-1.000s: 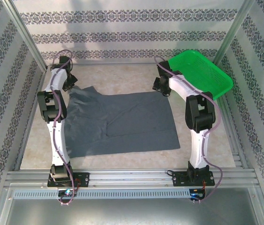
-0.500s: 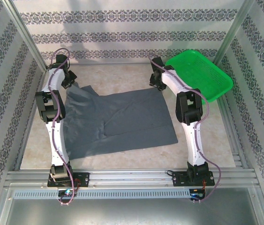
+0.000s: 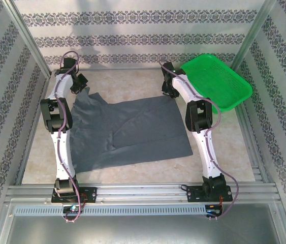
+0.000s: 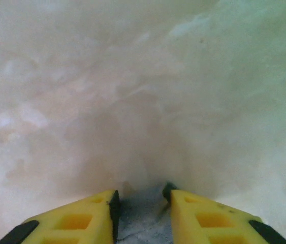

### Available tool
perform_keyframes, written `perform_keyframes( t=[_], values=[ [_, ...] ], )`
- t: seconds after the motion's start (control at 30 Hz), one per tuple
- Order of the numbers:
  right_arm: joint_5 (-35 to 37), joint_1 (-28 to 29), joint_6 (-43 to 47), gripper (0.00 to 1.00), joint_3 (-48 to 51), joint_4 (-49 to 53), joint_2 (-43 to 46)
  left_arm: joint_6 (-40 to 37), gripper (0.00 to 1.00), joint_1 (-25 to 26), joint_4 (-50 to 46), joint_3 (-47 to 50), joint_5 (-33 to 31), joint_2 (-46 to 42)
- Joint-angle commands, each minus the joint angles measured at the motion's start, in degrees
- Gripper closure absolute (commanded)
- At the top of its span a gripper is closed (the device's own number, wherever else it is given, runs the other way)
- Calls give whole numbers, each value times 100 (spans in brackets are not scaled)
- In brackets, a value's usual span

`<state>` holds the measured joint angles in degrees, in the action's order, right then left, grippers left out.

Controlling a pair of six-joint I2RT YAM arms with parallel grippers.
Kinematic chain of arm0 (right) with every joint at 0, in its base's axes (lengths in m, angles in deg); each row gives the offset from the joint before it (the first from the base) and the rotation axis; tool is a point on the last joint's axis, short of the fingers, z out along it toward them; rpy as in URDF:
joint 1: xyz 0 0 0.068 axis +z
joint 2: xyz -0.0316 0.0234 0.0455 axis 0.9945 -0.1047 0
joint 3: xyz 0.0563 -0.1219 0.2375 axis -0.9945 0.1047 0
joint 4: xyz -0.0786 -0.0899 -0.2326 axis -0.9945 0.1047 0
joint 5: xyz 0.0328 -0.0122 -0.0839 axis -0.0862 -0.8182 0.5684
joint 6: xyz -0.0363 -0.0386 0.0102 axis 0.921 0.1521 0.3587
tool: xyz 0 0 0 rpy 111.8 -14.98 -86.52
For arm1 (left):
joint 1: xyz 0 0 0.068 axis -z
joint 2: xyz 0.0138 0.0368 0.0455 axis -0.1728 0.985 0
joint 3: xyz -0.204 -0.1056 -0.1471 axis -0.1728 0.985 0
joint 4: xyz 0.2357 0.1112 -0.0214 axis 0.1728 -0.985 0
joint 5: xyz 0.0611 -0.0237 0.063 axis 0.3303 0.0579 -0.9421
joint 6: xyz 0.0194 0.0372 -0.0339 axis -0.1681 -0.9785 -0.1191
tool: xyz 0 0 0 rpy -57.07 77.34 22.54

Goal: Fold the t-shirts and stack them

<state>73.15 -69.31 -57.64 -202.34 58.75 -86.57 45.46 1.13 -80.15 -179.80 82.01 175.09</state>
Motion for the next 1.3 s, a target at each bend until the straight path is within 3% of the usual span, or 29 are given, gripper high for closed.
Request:
perform_keyframes(
  t=[0.0, 0.17, 0.3, 0.5, 0.63, 0.93, 1.27],
  values=[
    [18, -80, -53, 76, -223, 431, -165, 171, 100, -1, 430, 338, 378, -219],
    [-14, -101, 82, 100, -145, 294, -15, 447, 100, -23, 1336, 910, 1169, -278],
    [-145, -89, 291, 100, 377, -267, 418, 292, 100, -31, 1595, 1562, 939, -678],
    [-405, -79, 512, 100, 1426, -1122, 1139, 233, 100, -119, 2619, 3564, 493, -1994],
    [-501, -88, 592, 100, 2087, -1612, 1598, 219, 100, -138, 2779, 4133, 362, -2601],
    [-629, -115, 527, 100, 2992, -1827, 2457, 142, 100, -129, 2154, 4855, 167, -3913],
    [-793, -134, 491, 100, 5051, -2306, 3925, 225, 100, -138, 1349, 6892, -76, -6371]
  ],
)
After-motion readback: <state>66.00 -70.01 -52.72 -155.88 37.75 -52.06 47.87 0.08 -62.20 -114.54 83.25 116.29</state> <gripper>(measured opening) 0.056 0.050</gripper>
